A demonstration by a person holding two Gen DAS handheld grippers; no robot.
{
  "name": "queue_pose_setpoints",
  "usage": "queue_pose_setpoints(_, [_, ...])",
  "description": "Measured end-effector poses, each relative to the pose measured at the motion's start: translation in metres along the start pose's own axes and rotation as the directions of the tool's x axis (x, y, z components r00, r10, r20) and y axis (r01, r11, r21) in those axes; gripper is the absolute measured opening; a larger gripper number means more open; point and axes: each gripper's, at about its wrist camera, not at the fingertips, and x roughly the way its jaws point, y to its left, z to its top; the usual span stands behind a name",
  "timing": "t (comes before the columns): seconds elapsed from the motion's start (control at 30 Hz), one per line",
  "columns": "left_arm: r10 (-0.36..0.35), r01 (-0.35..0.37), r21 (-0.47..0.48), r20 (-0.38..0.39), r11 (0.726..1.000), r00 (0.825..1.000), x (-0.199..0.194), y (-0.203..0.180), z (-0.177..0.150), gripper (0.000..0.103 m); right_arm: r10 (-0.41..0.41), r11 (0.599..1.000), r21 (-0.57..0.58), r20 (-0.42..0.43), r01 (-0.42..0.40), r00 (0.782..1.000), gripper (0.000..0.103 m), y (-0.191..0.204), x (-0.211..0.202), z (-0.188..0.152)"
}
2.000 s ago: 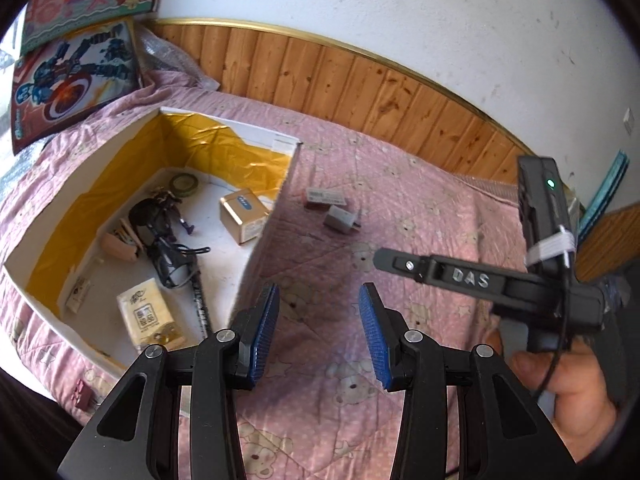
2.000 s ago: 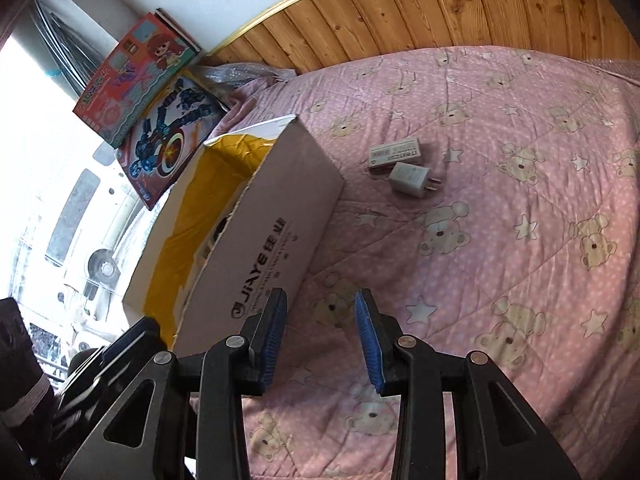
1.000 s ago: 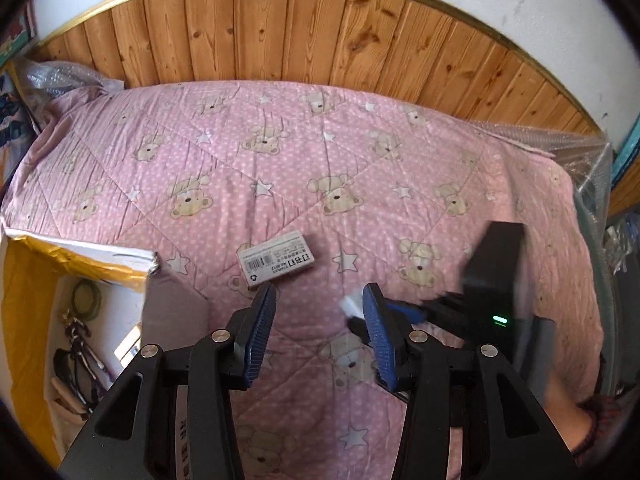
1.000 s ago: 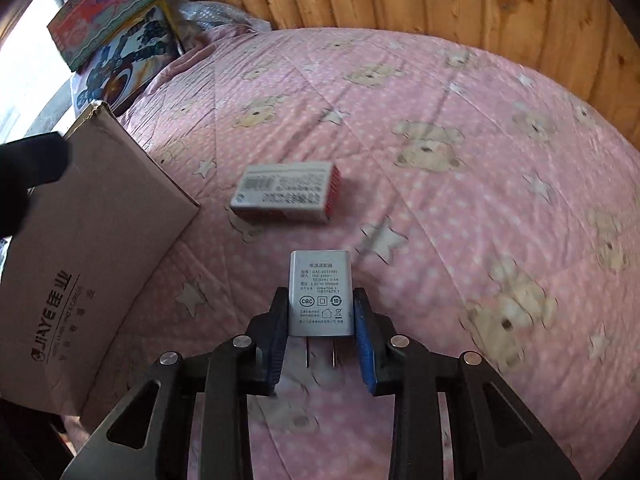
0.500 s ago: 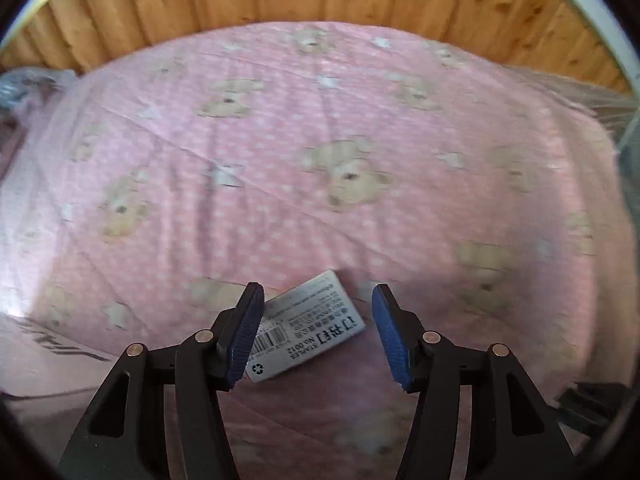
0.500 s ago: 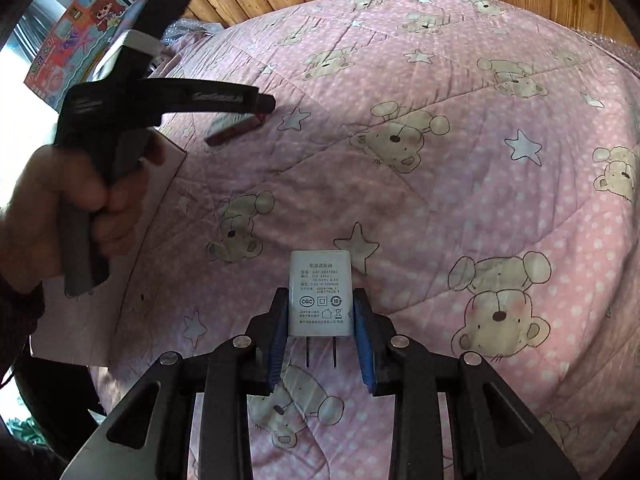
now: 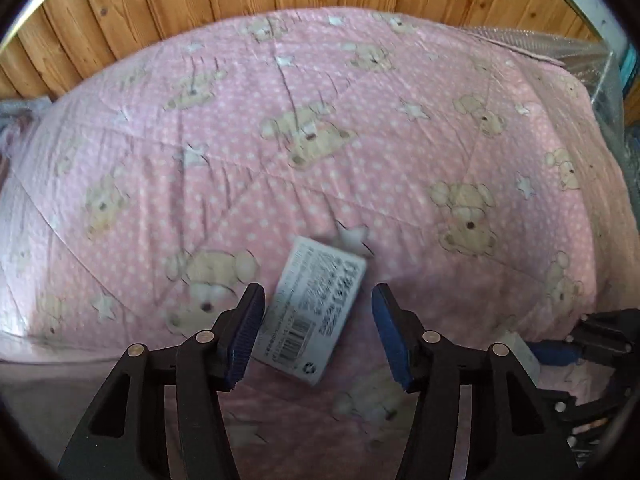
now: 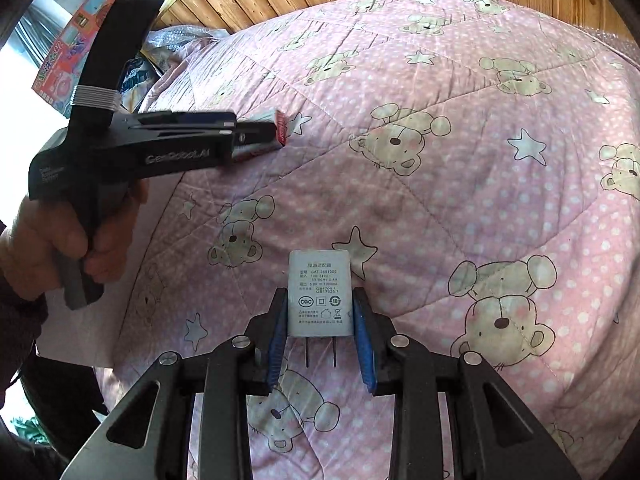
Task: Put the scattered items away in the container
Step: 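Grasp the white charger with the right tool while the left tool grasps the staples box, then carry the staples box and the charger over the cardboard box with both tools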
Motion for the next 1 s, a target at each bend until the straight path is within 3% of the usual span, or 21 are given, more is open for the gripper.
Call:
queue_pose_setpoints(0.07, [0.027,-0.027,0.064,-0.009,0.998,1.000,0.003,-0.013,-0.010,0.058,0.002,1.000,-0.004,0.002,-0.002,1.000,0.032,0.000,0.000,0.000])
queue_pose_setpoints(0.13, [0.080,-0.083,0.127,0.035,0.988,0.996,0.002,-0.024,-0.018,0.061,0.003,1.000,-0.005,0.005,-0.003,1.000,0.032,-0.001,-0.001,0.000])
queue_pose_setpoints(0.37, [0.073,-0.073,0.002,0.038,0.997,0.997,0.007,-0.010,-0.009,0.059,-0.024,1.000,-0.010,0.039,0.024,0.999,0.034,0.004,0.001,-0.001])
queue_pose_setpoints(0.47, [0.104,-0.104,0.011,0.050,0.994,0.993,0.006,-0.017,-0.012,0.038,-0.034,0.999,-0.013,0.034,0.035,0.999,0.033,0.006,0.002,0.000])
queue_pose_setpoints(0.57, [0.120,-0.120,-0.002,0.039,0.993,0.992,0.000,-0.023,-0.018,0.038,-0.025,1.000,0.001,0.026,0.025,0.999,0.033,0.003,0.001,0.000])
queue_pose_setpoints(1.0, [-0.020,0.037,-0.125,0.138,0.992,0.990,-0.079,-0.033,-0.086,0.038,-0.040,0.998,0.043,0.033,0.038,0.999,0.033,0.033,-0.019,-0.016])
